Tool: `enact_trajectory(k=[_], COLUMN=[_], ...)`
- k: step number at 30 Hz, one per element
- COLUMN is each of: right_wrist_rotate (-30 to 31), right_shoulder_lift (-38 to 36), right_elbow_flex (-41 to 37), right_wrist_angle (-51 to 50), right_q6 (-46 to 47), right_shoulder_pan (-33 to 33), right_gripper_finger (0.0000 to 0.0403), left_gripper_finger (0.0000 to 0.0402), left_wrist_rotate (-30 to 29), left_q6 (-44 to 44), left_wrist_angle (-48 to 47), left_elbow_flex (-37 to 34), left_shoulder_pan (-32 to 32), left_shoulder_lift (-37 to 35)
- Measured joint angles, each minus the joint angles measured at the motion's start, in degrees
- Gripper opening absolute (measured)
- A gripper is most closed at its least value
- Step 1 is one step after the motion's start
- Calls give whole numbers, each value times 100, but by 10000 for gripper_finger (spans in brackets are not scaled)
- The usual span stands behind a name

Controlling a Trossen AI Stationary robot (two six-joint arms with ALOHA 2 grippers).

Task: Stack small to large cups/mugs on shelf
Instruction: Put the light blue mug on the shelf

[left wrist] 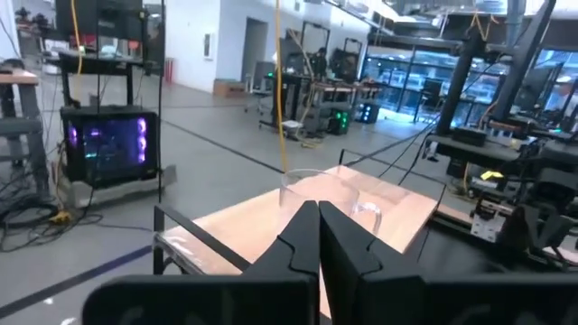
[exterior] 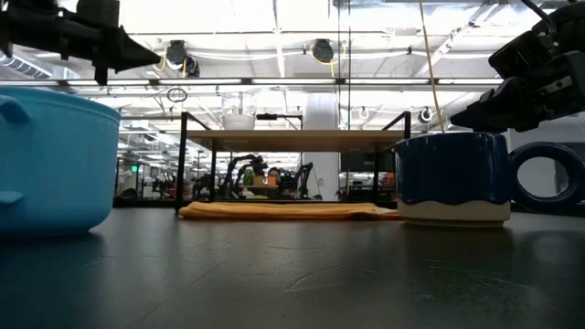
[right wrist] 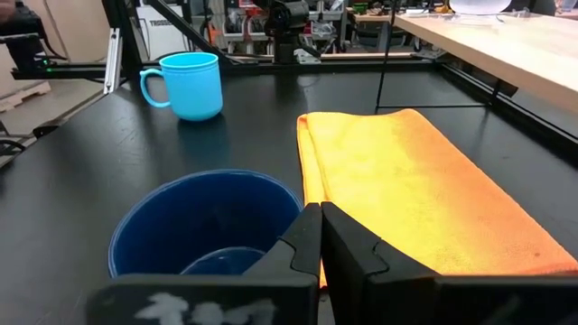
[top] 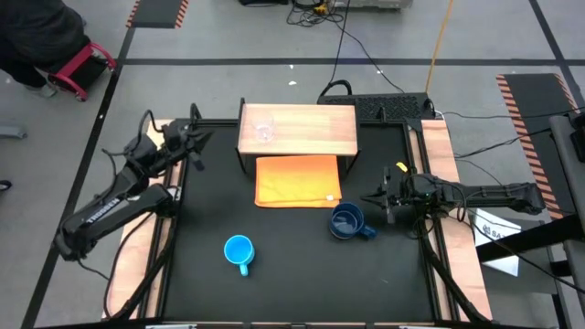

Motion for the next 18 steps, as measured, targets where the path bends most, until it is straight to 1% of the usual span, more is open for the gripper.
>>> enact_trajectory(k=[3, 7, 9, 13, 16, 18], right_wrist_rotate=[0, 0, 0, 0, 0, 0], right_shoulder_lift=[-2, -1, -1, -2, -2, 0], right_elbow_flex=[0, 0, -1, -2, -2, 0], right_wrist_angle=[-2, -4, -2, 2, 4, 4], right_q6=[15, 5, -9, -24, -28, -27], right_shoulder_pan=[2, 0, 1, 0, 2, 0], right_gripper_finger=[0, 0, 0, 0, 0, 0], left_gripper_finger=[2, 1, 1, 1, 1, 1], left_wrist_rotate=[80, 352, 349, -6, -235, -255], left_q6=[99, 196, 236, 192, -25, -144], left_wrist_angle=[-344, -607, -746, -442, 131, 506], left_elbow_flex=[-13, -13, -41, -379, -848, -1172], left_shoulder_pan=[-56, -218, -340, -588, -703, -744], left_shoulder_lift=[-90, -192, -223, -345, -515, -658])
